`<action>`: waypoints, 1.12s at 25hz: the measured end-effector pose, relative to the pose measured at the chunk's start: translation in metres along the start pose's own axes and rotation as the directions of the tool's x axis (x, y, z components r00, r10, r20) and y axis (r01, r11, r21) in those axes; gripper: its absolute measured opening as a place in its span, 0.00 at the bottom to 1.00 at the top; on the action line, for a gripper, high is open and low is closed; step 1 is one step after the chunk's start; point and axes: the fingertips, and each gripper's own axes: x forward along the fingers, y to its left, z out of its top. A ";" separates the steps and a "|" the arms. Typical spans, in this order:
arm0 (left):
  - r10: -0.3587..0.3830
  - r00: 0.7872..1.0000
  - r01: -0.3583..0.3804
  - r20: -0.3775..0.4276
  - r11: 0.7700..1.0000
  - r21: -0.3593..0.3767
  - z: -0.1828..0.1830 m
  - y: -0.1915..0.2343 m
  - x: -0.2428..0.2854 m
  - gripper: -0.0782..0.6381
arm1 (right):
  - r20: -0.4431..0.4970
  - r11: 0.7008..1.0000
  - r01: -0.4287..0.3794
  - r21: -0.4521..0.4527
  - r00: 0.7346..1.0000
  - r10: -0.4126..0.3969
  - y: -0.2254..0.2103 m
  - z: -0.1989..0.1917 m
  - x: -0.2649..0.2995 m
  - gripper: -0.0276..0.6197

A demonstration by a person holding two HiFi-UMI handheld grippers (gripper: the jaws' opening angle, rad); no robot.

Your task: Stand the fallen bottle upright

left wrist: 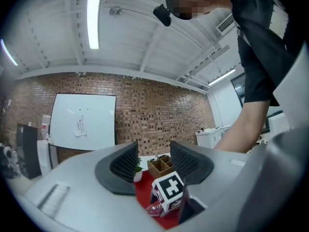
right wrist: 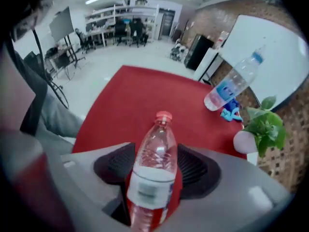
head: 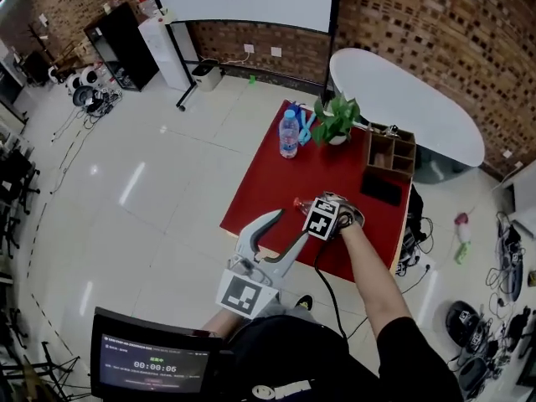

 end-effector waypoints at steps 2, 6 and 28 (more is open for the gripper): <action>0.046 0.999 -0.046 -0.010 0.999 -0.007 0.000 0.014 -0.017 0.40 | -0.043 0.999 0.025 -0.020 0.999 -0.025 -0.001 0.002 0.019 0.49; 0.099 0.995 -0.099 -0.010 0.995 -0.022 -0.006 0.033 -0.031 0.40 | -0.026 0.998 0.050 -0.033 0.998 -0.050 -0.011 0.005 0.024 0.49; -0.043 0.999 0.044 0.014 0.995 -0.090 -0.011 -0.006 0.021 0.11 | 0.566 0.739 0.039 0.673 0.617 -0.547 -0.026 -0.050 -0.139 0.48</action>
